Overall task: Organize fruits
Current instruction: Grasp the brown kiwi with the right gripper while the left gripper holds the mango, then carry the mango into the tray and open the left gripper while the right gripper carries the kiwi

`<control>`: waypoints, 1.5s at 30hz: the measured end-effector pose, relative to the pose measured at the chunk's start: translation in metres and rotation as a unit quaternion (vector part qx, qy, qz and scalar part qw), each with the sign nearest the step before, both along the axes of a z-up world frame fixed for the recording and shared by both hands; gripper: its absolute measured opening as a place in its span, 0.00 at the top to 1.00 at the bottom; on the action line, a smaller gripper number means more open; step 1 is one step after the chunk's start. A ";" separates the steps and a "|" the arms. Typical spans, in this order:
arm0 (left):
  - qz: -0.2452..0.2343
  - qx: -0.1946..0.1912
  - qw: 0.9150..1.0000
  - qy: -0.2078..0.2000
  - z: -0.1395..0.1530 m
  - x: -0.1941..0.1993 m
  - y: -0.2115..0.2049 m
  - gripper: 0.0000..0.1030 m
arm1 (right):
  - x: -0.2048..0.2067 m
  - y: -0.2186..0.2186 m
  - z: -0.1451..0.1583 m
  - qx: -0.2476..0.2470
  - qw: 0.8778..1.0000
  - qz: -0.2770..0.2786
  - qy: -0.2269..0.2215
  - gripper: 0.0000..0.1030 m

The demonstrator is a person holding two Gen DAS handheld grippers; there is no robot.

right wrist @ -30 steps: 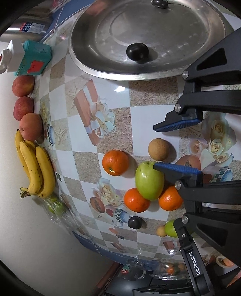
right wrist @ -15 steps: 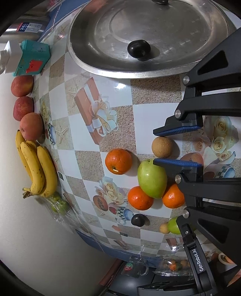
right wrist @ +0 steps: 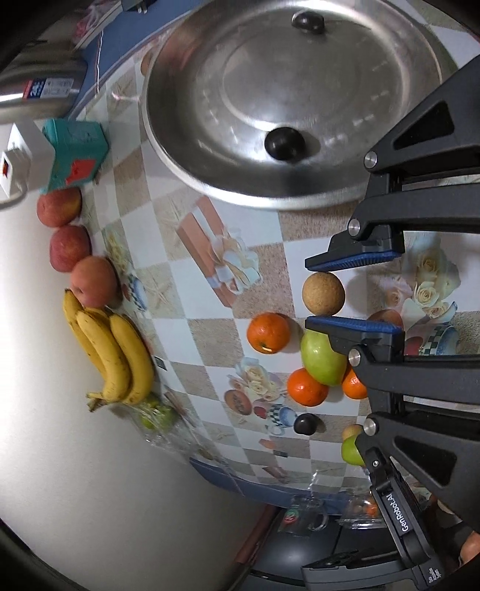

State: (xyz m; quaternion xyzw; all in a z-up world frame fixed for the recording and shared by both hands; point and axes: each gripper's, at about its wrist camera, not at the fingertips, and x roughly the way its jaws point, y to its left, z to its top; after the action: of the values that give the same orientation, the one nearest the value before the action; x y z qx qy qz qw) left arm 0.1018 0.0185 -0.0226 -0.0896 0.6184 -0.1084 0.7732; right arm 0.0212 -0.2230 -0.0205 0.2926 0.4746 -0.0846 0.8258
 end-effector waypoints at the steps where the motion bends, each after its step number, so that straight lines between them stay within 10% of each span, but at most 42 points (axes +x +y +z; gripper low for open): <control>1: 0.000 0.000 1.000 -0.002 0.003 0.000 -0.002 0.62 | -0.002 -0.003 0.003 0.002 1.000 -0.005 -0.003 0.75; 22: -0.092 0.008 0.995 -0.040 0.023 -0.032 -0.072 0.62 | -0.068 -0.102 0.019 -0.031 0.986 -0.160 0.014 0.75; 45: -0.233 -0.015 0.969 -0.076 0.025 -0.085 -0.196 0.62 | -0.114 -0.167 0.005 -0.055 0.968 -0.243 0.019 0.75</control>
State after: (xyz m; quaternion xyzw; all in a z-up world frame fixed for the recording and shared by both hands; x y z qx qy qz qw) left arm 0.0168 -0.1776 0.0022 0.0536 0.5595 -0.3015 0.7702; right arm -0.0933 -0.3900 -0.0153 0.3514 0.3993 -0.3143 0.7864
